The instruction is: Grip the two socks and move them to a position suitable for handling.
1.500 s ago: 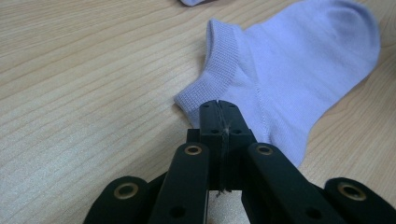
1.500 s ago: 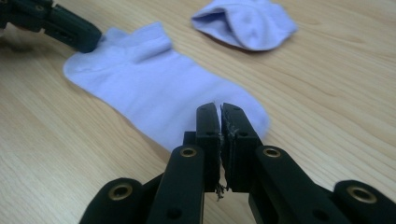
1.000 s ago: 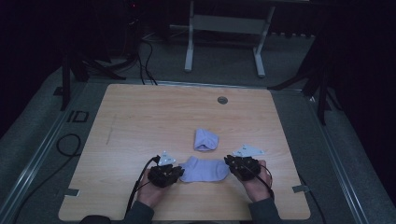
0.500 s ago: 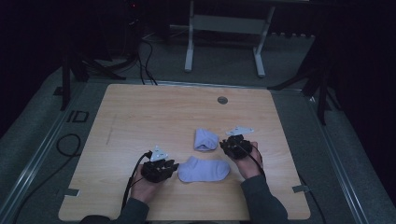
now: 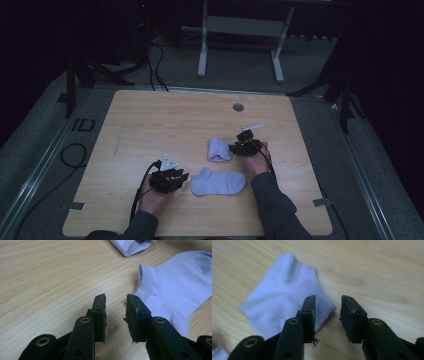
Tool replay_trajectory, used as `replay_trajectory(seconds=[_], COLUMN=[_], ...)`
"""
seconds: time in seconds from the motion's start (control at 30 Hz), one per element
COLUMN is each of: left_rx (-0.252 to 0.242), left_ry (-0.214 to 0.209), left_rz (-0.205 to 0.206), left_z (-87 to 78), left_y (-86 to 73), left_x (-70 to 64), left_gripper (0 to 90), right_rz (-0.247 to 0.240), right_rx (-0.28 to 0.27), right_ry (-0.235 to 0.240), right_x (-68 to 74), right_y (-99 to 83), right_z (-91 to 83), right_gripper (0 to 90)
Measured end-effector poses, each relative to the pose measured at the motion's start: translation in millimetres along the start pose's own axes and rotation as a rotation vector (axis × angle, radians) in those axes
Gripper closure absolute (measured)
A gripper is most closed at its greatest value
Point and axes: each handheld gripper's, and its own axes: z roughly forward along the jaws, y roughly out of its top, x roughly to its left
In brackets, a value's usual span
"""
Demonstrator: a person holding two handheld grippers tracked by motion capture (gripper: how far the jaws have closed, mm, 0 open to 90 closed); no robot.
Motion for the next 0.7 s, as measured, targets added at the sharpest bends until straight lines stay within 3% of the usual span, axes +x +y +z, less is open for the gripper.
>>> replay_trajectory(seconds=[0.13,0.17,0.2,0.23,0.3,0.7], left_rx=[0.001,0.001,0.001,0.003,0.005,0.006], left_ry=[0.001,0.002,0.002,0.000,0.000,0.008], left_rz=[0.002,0.005,0.005,0.004,0.005,0.003], left_z=[0.2,0.4,0.4,0.4,0.1,0.9], left_y=[-0.1,-0.1,-0.1,-0.1,-0.1,-0.3], left_x=[-0.1,-0.1,-0.1,-0.8,-1.1,-0.6], left_gripper=[69.7,69.7,69.7,69.6,69.7,69.6], right_rz=[0.022,0.003,0.003,-0.017,-0.016,-0.060], right_rx=[0.018,0.031,0.031,0.041,0.046,-0.027], right_ry=[0.002,-0.011,-0.011,-0.024,-0.023,-0.031], right_x=[-2.1,-2.1,-2.1,-3.0,-4.9,-2.6], right_y=[1.8,3.9,3.9,5.5,6.1,7.9], right_z=[6.2,6.7,6.7,7.1,7.0,-9.8], right_gripper=[65.6,72.1,72.1,79.4,84.6,88.9])
